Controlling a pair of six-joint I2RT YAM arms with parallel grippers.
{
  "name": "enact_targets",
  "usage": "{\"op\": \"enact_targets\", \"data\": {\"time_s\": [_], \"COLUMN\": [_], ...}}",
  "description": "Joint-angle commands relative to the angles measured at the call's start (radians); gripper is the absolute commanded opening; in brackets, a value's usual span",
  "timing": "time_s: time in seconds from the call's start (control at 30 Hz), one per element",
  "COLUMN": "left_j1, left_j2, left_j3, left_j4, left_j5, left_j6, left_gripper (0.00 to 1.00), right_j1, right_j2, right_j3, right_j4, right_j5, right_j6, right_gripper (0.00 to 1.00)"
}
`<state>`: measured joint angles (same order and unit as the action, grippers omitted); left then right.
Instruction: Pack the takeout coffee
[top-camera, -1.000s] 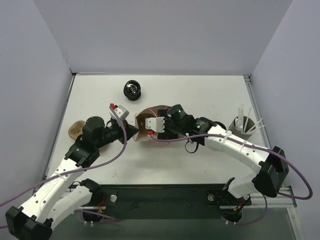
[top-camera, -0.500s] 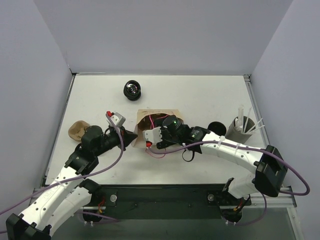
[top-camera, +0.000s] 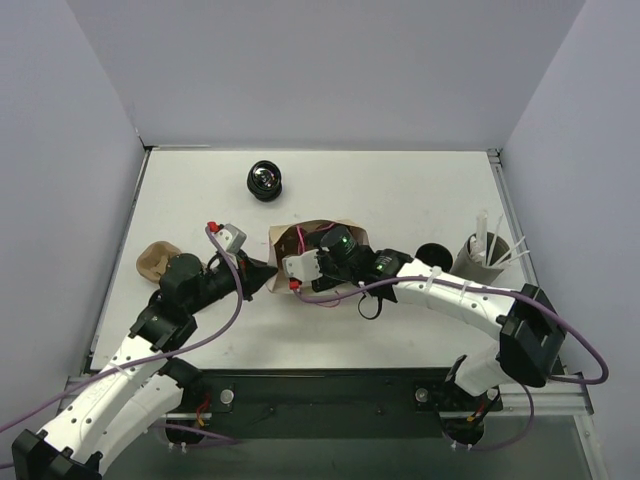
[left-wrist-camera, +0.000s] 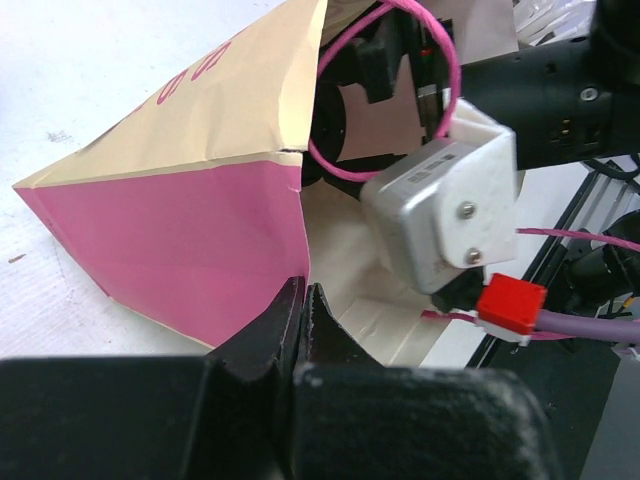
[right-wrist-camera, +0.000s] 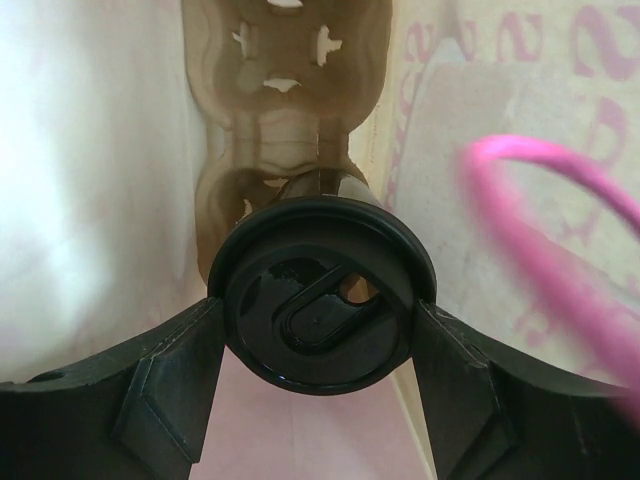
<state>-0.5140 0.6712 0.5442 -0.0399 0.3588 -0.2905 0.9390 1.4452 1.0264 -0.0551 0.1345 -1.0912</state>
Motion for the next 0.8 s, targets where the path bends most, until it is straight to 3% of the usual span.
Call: {"op": "enact_targets", "data": {"time_s": [0.0, 0.27, 0.5, 0.77], "left_j1": [0.003, 0.003, 0.003, 0.003], "left_j2": [-0.012, -0.024, -0.03, -0.038], "left_j3": [0.002, -0.001, -0.009, -0.03], "left_j4": [0.075, 0.046, -0.003, 0.012], "left_j5": [0.046, 0.048, 0.04, 0.042], "left_j6": [-0.019, 0.01, 0.053, 0.06], "left_gripper": [0.0, 0.0, 0.0, 0.0], "right_j1": [-0.022, -0.026, -0.023, -0.028], "right_j2": [0.043, 0.055, 0.038, 0.003], "right_j3": [0.047, 0.086, 0.113, 0.139], "right_j4": [0.035, -0.015, -0.048, -0.146], "right_j5": [0.014, -0.056, -0.03, -0.154], "right_j6": [-0.03, -0.015, -0.009, 0.031], "right_gripper": [0.25, 0.25, 0.24, 0.24]}}
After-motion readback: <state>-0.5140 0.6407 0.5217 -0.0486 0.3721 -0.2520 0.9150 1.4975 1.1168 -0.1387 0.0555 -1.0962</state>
